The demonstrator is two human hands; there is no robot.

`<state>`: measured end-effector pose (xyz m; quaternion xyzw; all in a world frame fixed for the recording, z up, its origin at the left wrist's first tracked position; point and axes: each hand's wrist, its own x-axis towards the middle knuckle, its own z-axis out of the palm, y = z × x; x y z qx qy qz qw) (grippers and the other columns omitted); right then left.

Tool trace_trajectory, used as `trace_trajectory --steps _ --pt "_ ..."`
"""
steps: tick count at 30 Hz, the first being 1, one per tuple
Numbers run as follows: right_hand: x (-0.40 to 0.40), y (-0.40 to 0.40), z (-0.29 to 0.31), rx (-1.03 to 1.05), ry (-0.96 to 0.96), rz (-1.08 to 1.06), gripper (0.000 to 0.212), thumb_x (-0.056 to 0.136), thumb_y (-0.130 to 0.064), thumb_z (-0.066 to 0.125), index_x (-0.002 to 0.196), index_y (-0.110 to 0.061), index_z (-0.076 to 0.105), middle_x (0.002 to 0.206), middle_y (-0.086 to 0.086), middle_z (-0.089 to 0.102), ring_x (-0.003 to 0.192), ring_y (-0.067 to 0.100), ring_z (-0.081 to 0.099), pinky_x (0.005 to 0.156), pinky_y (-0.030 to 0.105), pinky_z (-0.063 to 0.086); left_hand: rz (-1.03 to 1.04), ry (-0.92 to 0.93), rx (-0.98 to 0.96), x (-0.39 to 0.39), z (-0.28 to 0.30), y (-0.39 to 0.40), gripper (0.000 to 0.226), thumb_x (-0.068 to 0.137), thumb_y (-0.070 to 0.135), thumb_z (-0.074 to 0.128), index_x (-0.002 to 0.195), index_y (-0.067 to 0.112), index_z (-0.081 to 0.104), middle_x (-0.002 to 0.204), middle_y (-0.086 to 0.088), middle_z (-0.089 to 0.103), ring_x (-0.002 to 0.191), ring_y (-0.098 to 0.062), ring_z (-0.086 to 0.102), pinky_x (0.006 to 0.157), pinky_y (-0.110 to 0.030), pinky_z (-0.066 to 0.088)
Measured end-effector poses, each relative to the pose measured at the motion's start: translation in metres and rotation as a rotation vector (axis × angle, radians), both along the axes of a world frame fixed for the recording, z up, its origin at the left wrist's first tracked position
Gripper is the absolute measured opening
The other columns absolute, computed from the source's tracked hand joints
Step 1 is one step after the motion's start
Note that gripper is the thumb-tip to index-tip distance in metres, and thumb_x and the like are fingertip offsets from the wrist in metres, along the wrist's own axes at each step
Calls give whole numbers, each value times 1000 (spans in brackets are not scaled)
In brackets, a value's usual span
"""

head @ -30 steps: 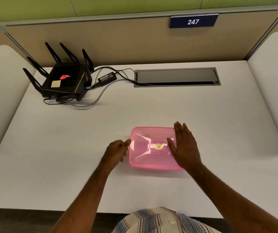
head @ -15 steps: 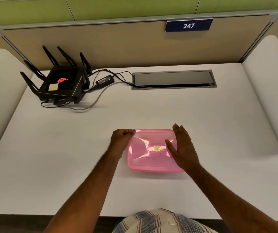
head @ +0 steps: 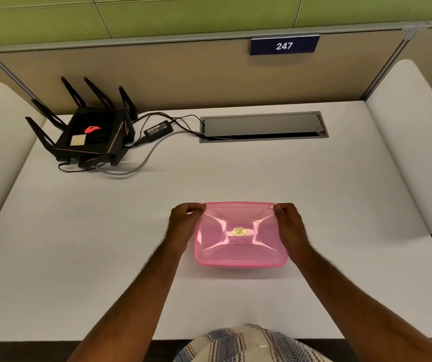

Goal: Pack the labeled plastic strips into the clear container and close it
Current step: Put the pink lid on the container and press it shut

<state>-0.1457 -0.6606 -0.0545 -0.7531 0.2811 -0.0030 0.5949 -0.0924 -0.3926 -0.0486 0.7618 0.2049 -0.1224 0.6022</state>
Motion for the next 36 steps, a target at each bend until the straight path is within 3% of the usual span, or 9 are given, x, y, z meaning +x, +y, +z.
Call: trace_trajectory --steps 4,8,12,16,18,21,28,33,36 --pt "2 -2 8 13 32 13 21 104 -26 54 108 -8 65 97 -3 66 93 19 62 73 24 46 -5 -6 15 -1 -1 0 12 89 26 74 98 18 77 100 4 75 98 -15 70 82 -25 54" --pt "-6 -10 17 29 42 101 28 107 -30 48 114 -11 67 112 6 70 104 23 65 93 38 50 -25 21 49 -10 2 1 34 89 32 74 119 18 65 117 3 67 102 -11 64 87 -29 54" --pt "-39 -21 21 155 101 190 21 103 -34 57 116 -24 69 114 -2 74 109 18 68 97 38 52 -91 65 22 -41 5 4 52 89 27 74 136 21 52 131 7 59 107 -8 64 90 -32 55" --pt "-80 -25 15 277 154 291 39 97 -20 68 135 -23 58 129 0 69 121 21 64 106 49 50 -135 104 -38 -82 6 12 53 90 23 72 138 28 50 134 12 59 106 3 62 88 -28 53" --pt "-94 -25 16 319 182 318 47 97 -16 67 141 -23 51 132 -1 68 123 23 63 104 47 49 -163 119 -86 -97 6 14 55 92 19 71 141 29 48 136 14 59 108 3 64 98 -32 52" --pt "-103 -22 18 353 182 324 49 99 -15 63 145 -24 47 135 -2 67 124 19 63 106 45 49 -182 106 -116 -106 9 14 55 94 13 68 142 29 48 135 15 62 109 9 63 92 -21 50" --pt "-104 -18 21 354 148 346 39 101 -21 63 131 -44 57 129 -15 69 120 7 64 101 32 50 -182 104 -93 -106 13 10 54 95 12 65 142 32 48 129 21 62 107 14 61 85 -15 47" --pt "-101 -21 16 386 131 316 46 97 -24 67 128 -57 55 134 -14 66 124 12 63 103 42 51 -129 108 -99 -106 10 7 52 92 12 68 136 35 52 127 22 63 100 15 63 85 -21 50" --pt "-95 -23 18 386 94 322 48 96 -29 69 129 -61 55 135 -14 65 124 11 63 101 40 52 -119 99 -123 -103 9 3 52 91 12 69 133 38 52 126 23 63 101 14 63 88 -23 50"
